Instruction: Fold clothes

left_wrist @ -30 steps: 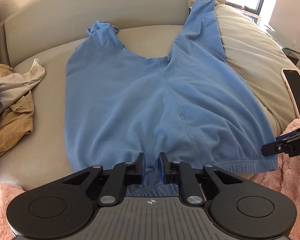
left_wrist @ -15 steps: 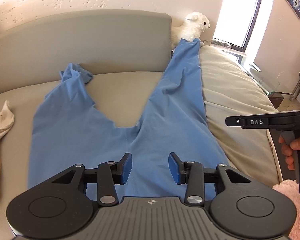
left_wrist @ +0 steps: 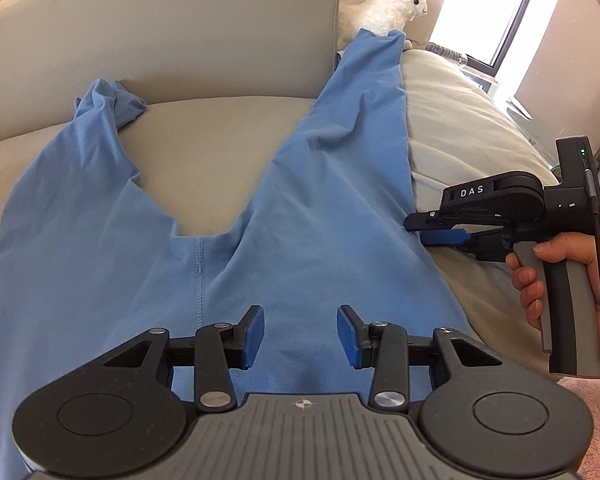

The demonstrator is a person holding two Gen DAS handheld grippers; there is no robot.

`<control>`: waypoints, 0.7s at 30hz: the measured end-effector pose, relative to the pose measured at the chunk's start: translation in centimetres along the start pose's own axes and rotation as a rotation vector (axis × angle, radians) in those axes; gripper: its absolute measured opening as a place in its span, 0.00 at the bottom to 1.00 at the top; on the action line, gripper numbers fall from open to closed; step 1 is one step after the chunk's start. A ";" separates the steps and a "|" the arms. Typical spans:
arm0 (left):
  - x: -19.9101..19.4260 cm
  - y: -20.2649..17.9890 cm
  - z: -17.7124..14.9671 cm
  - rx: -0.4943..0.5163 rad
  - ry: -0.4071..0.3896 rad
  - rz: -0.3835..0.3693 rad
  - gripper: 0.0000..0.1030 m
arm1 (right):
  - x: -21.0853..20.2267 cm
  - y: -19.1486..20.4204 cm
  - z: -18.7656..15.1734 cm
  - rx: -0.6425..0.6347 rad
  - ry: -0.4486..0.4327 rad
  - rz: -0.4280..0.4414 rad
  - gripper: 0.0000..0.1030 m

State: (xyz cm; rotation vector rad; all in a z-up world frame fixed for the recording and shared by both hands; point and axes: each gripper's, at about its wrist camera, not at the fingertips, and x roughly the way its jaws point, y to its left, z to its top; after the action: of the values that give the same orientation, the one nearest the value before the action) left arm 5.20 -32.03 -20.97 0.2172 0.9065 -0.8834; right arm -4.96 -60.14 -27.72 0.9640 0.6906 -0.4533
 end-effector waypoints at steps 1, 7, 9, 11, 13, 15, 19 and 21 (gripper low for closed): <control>0.0 0.2 -0.1 -0.006 0.005 0.002 0.38 | 0.5 0.0 0.0 0.019 0.001 0.012 0.27; -2.0 1.0 -0.9 0.025 0.007 0.022 0.38 | -0.8 2.8 -0.1 -0.130 -0.074 -0.154 0.02; -2.8 1.5 -1.3 0.040 0.018 0.046 0.38 | -1.6 3.9 -0.3 -0.228 -0.087 -0.233 0.03; -3.6 2.1 -1.9 0.052 0.029 0.075 0.41 | -1.9 5.3 -0.6 -0.333 -0.060 -0.298 0.10; -5.1 3.2 -2.8 0.053 0.038 0.128 0.46 | -3.0 6.8 -1.1 -0.383 -0.069 -0.327 0.33; -6.9 4.9 -3.8 0.028 0.039 0.185 0.49 | -4.3 8.3 -2.1 -0.419 -0.090 -0.315 0.38; -10.0 8.6 -5.8 -0.081 0.036 0.264 0.51 | -6.8 11.2 -6.2 -0.515 -0.039 -0.235 0.40; -11.2 9.9 -6.7 -0.129 0.027 0.270 0.51 | -7.7 11.2 -8.2 -0.509 -0.040 -0.235 0.41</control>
State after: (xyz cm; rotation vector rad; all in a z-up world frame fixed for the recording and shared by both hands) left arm 5.16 -15.85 -18.50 0.2341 0.9306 -0.5711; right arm -5.97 -47.07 -18.83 0.3947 0.8359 -0.4697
